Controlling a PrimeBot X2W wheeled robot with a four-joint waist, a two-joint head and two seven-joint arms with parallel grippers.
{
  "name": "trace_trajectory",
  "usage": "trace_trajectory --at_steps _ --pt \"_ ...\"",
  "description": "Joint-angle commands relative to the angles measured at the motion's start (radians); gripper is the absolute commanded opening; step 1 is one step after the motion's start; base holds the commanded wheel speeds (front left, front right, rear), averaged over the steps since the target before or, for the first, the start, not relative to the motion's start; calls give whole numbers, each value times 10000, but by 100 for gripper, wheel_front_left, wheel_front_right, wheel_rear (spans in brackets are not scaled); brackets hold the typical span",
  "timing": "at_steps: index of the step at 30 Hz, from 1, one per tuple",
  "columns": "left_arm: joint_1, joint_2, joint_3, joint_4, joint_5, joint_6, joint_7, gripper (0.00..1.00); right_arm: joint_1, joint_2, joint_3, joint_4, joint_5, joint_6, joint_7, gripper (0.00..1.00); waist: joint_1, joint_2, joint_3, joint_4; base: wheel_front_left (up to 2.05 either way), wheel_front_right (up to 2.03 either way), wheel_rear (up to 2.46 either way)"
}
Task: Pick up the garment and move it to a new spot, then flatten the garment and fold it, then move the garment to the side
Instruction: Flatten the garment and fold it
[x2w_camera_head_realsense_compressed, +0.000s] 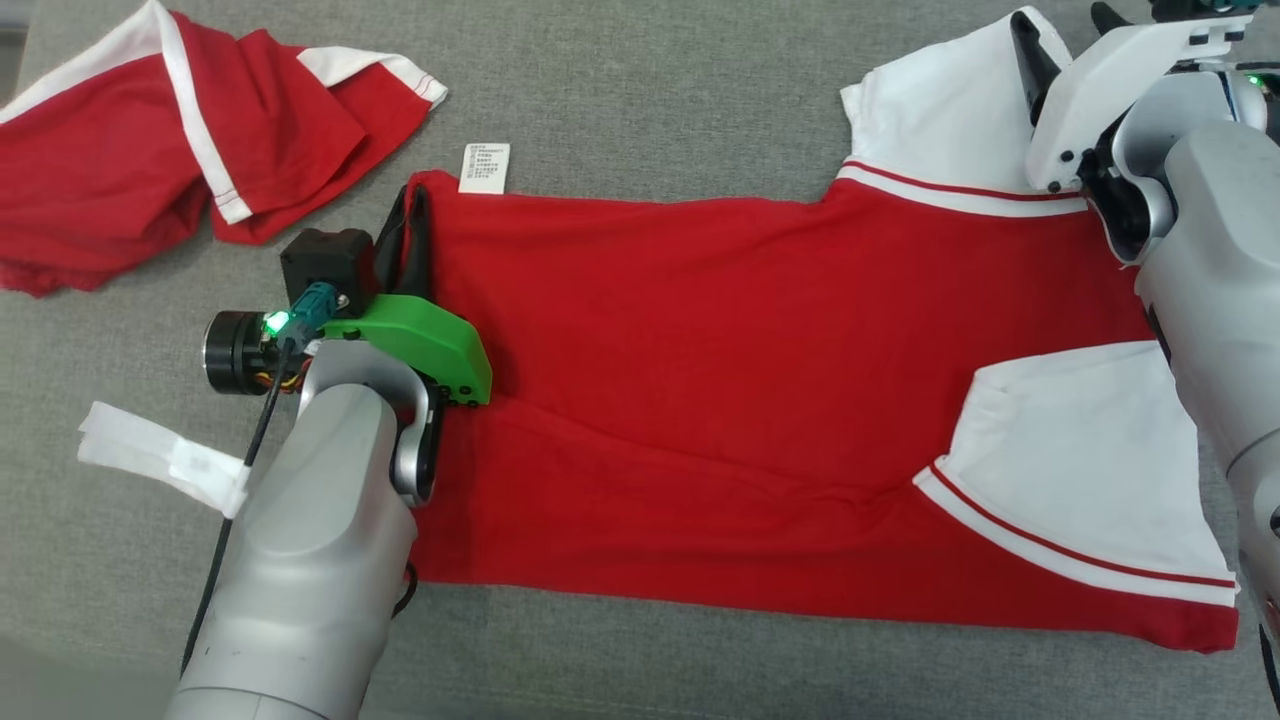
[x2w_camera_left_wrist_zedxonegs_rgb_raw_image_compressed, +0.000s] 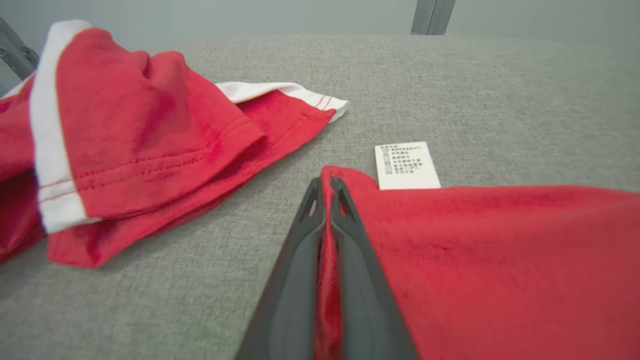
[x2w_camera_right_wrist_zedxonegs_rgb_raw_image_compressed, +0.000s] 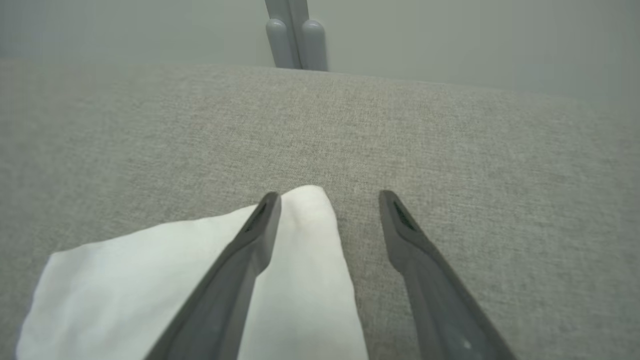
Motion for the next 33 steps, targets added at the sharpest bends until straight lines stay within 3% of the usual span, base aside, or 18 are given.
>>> trace_trajectory --at_steps 1,3,4,5,6,7,13,19,24,33 --pt "-193 33 -170 -82 -207 120 2 0 -166 -30 68 175 -49 -7 58 100 -1 0 247 318 0 0 0" --pt "-200 36 -408 -159 -365 273 2 0 -299 -32 126 407 -35 -7 99 100 -1 0 268 375 0 0 0" --pt "-200 36 -518 -192 -462 334 2 0 -326 21 210 534 -12 -7 224 84 -1 0 274 392 0 0 0" --pt "-199 37 -578 -205 -530 403 2 0 -321 80 283 606 42 -7 272 49 -1 0 275 397 0 0 0" --pt "-200 38 -615 -207 -566 458 2 0 -311 105 346 642 89 -4 293 30 -1 0 273 390 0 0 0" --pt "-208 38 -639 -209 -589 493 2 0 -306 93 433 658 79 -4 280 0 -1 0 271 372 0 0 0" --pt "-298 41 -439 -250 -478 663 2 0 -643 -267 631 728 -48 -13 -519 0 -1 0 163 179 0 0 0" --pt "-343 43 -15 -682 -218 690 2 0 -968 -348 273 954 -100 -13 -2054 0 -1 0 -84 -31 0 0 0" --pt "-281 48 322 -823 67 600 0 0 -1020 -244 106 1147 -141 -13 -2548 0 -1 0 -356 -309 0 0 0" --pt "853 105 1229 -934 627 389 0 0 884 93 254 49 520 -12 -2787 0 -1 0 -1477 -956 0 0 0"
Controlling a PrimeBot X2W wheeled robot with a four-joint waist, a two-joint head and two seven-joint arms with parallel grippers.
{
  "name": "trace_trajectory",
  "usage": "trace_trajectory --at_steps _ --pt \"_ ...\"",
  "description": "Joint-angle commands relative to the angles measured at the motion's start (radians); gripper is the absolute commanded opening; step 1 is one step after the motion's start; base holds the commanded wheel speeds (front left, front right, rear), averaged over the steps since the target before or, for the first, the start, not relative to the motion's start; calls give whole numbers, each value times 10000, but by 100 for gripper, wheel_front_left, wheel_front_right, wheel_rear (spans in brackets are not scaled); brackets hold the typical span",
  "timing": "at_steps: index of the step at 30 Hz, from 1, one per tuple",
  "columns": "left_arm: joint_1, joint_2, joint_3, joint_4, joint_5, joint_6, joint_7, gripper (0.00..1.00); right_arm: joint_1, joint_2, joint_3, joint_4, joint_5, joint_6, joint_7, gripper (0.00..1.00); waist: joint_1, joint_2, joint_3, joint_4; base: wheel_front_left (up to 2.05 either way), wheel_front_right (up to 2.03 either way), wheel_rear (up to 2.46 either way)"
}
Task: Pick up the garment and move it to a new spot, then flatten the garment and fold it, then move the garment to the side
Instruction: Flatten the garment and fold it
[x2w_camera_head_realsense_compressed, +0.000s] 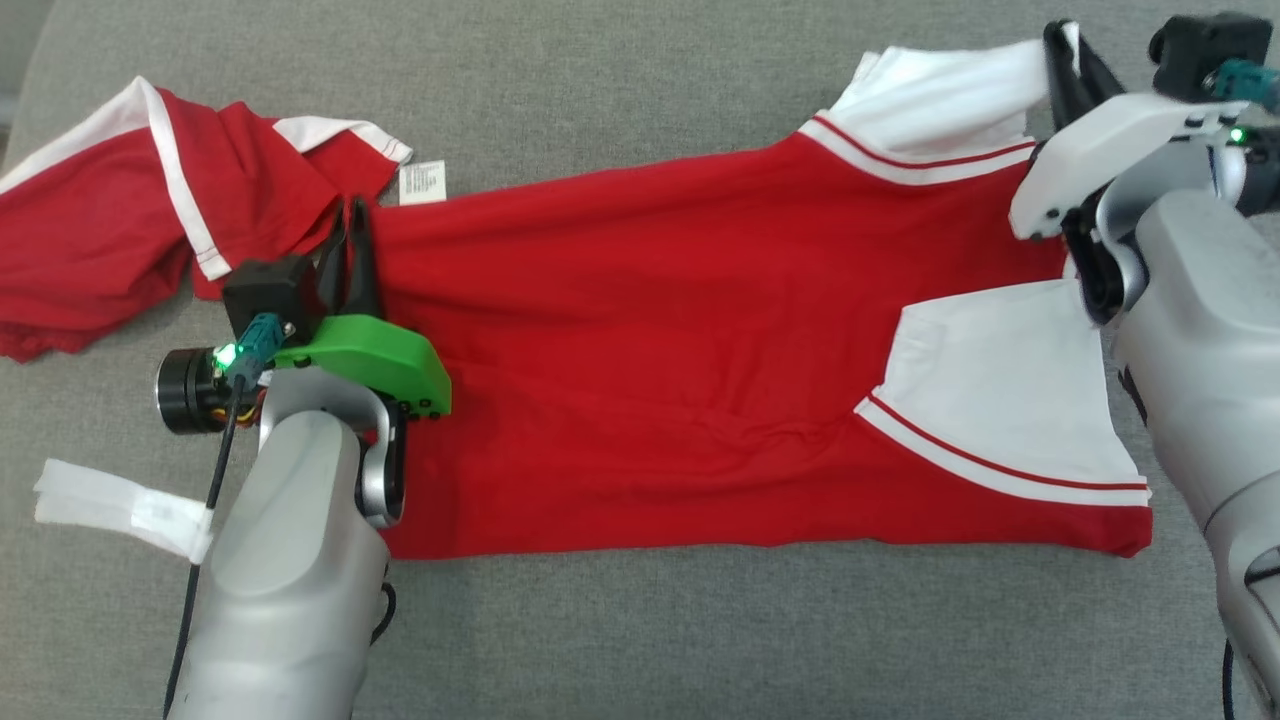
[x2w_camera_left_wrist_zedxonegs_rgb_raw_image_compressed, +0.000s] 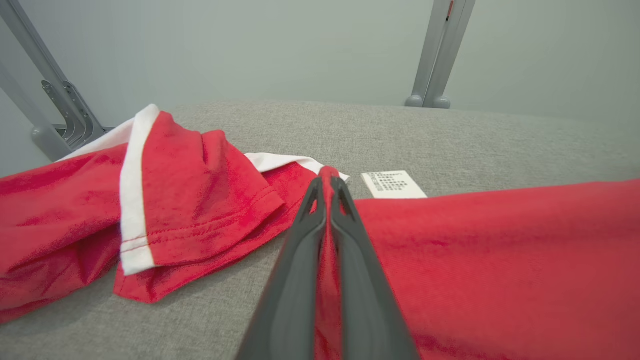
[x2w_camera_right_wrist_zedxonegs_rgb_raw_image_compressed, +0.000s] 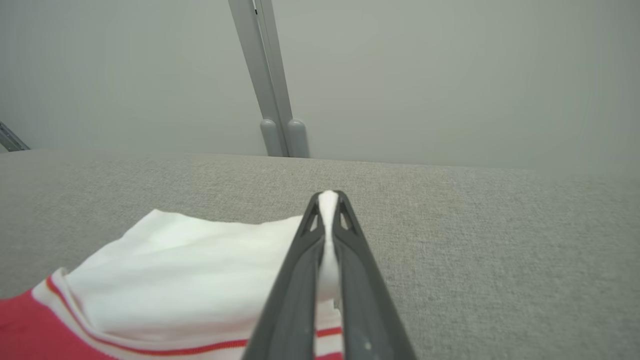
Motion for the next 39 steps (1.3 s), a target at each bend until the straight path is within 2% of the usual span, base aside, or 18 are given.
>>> trace_trajectory --at_steps 1,13,21,31,32,33,34,35,36,39 --pt "335 118 154 -49 203 -66 -2 0 490 11 79 -317 146 -18 -36 0 0 0 -597 -386 0 0 0" --pt "2417 85 935 -318 539 -347 -2 0 4228 171 -42 -2651 1407 -16 -34 0 0 0 -1852 -979 0 0 0" --pt "3665 48 1009 -715 482 -374 0 0 5777 484 -533 -3228 1635 -16 -37 0 0 0 -2255 -1186 0 0 0" --pt "4722 49 801 -1158 80 -52 0 0 6815 996 -1308 -3350 1159 -16 -38 0 0 0 -2591 -1202 0 0 0" --pt "4768 49 809 -1178 104 5 -1 13 6875 1029 -1400 -3309 1105 -16 -38 0 0 0 -2598 -1193 0 0 0" --pt "4811 50 823 -1207 102 33 -1 36 6929 1072 -1446 -3224 1059 -16 -36 0 0 0 -2601 -1184 0 0 0" --pt "4860 50 834 -1227 104 62 0 100 6957 1135 -1502 -3191 998 -16 -38 27 0 0 -2590 -1172 0 0 0" --pt "4866 50 849 -1272 135 121 0 100 6939 1158 -1563 -3199 979 -16 -38 51 0 0 -2566 -1156 0 0 0" --pt "4881 51 862 -1336 158 188 0 100 6936 1180 -1625 -3209 917 -16 -36 100 0 0 -2545 -1136 0 0 0" --pt "5005 45 880 -1657 401 355 0 100 6911 1221 -1784 -3299 657 -16 -36 100 0 0 -2488 -1053 0 0 0"
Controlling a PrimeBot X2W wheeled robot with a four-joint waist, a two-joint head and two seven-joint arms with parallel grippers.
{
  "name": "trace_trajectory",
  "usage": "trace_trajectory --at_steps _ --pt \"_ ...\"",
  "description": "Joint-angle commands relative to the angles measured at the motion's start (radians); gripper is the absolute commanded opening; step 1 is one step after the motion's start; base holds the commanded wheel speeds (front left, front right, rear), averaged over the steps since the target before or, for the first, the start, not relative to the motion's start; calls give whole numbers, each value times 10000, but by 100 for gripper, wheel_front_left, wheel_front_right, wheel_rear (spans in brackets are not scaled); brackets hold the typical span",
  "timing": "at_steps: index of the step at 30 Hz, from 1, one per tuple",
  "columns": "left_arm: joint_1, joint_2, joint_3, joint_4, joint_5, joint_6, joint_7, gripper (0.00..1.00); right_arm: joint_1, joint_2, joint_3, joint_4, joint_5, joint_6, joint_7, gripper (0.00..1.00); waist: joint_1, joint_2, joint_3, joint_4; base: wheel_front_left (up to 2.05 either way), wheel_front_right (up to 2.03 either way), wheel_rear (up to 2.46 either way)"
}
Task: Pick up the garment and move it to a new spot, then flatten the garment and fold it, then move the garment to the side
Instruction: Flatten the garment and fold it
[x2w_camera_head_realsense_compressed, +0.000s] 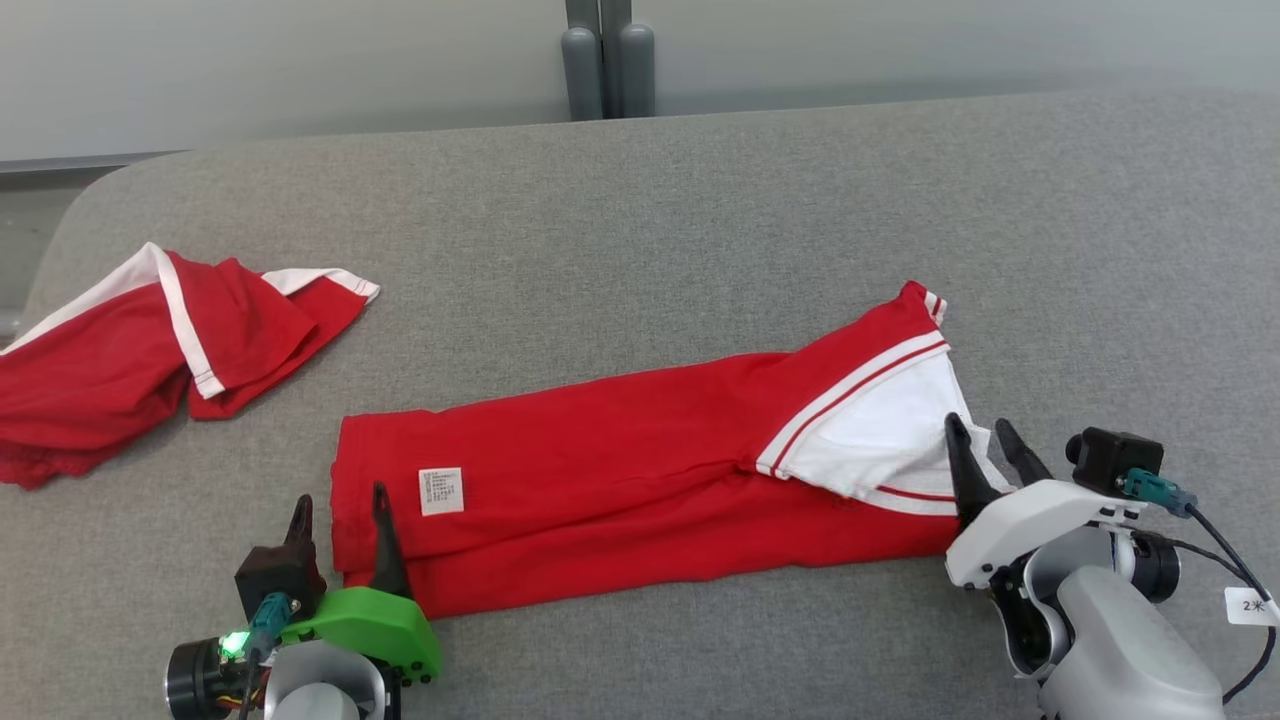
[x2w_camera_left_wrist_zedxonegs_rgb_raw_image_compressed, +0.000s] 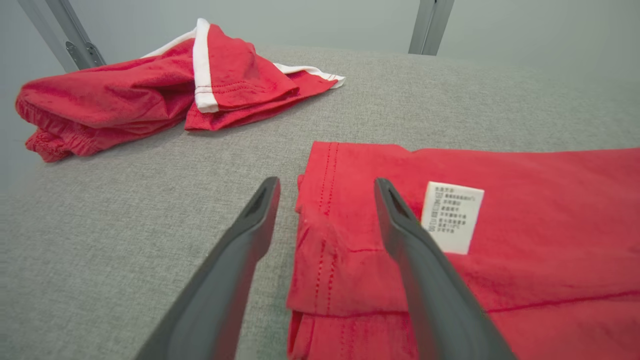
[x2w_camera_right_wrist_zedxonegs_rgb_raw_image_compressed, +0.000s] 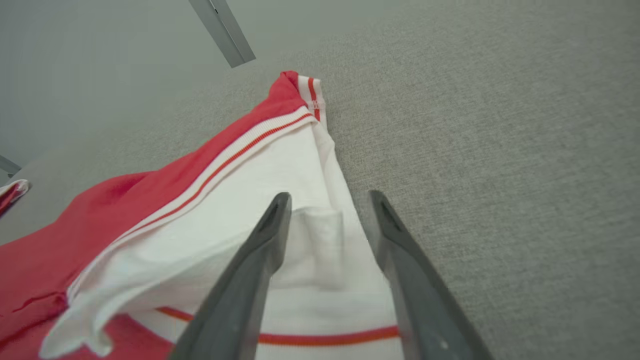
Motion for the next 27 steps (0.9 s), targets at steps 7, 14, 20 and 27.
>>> trace_trajectory --at_steps 7,14,20,27 --pt "458 41 -82 -556 257 140 1 100 -210 22 -495 -68 -680 -14 -27 100 1 -1 143 375 0 0 0" --pt "370 40 -202 -659 312 146 2 100 -623 -231 -399 1007 -1242 -14 -27 100 1 -1 285 799 0 0 0" --pt "289 39 -130 -714 315 147 1 100 -871 -80 -254 2198 -1172 -14 81 100 1 -1 425 982 0 0 0" --pt "188 39 -98 -763 201 144 1 100 -969 151 370 2670 -663 19 354 0 1 -1 542 964 0 0 0"
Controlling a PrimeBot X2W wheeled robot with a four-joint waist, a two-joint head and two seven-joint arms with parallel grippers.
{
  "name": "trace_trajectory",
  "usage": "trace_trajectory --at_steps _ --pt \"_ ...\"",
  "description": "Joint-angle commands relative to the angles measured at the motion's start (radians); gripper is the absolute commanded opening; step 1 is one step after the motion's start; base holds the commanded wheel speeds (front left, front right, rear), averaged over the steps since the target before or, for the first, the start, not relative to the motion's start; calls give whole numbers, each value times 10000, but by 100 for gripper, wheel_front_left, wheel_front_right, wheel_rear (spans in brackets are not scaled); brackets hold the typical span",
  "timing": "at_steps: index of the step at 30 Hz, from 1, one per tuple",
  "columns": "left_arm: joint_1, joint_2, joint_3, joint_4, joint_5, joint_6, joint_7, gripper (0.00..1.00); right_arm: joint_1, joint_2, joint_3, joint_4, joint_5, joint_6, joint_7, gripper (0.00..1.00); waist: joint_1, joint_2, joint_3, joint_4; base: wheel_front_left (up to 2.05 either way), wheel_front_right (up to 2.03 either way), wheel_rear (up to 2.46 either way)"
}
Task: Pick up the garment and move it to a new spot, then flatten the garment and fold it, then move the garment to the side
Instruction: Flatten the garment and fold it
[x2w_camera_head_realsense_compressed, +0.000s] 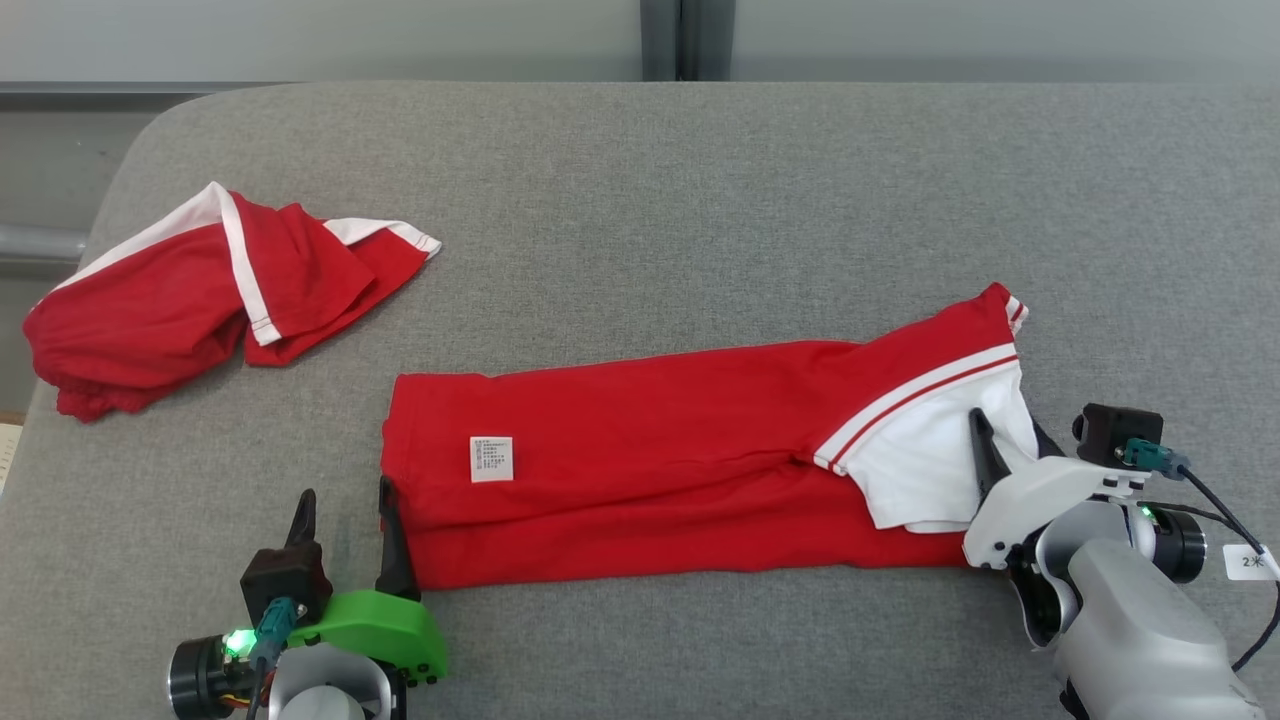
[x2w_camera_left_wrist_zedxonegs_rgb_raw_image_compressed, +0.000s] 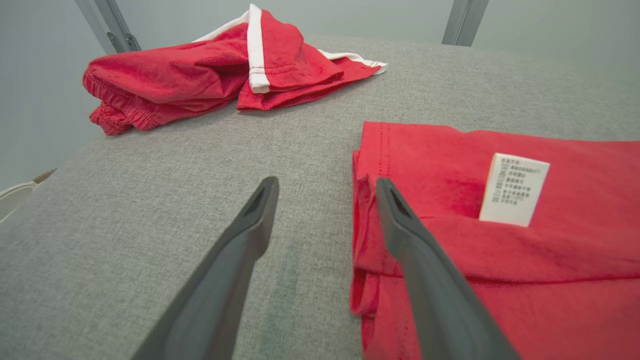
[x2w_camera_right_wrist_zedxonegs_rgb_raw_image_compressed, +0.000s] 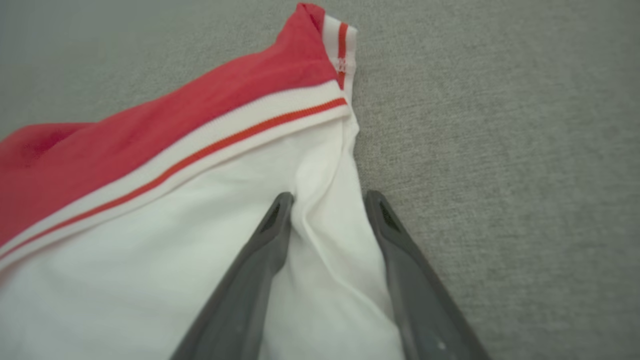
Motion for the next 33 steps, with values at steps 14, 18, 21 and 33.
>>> trace_trajectory --at_steps 14,18,21,33 --pt "-247 43 -112 35 -5 -31 0 100 140 -620 -1613 -835 -1 25 -89 0 1 0 -80 -534 0 0 0" --pt "-199 41 -122 60 6 -50 -1 100 385 -464 -2204 -1593 -419 25 -91 0 1 0 -132 -701 0 0 0" --pt "-166 42 -149 76 -8 -50 0 100 602 -150 -2196 -2238 -593 28 -92 0 1 0 -205 -769 0 0 0" --pt "-70 42 -459 149 -116 -128 -1 100 1342 631 319 -4192 337 34 -92 0 1 0 -505 -54 0 0 0"
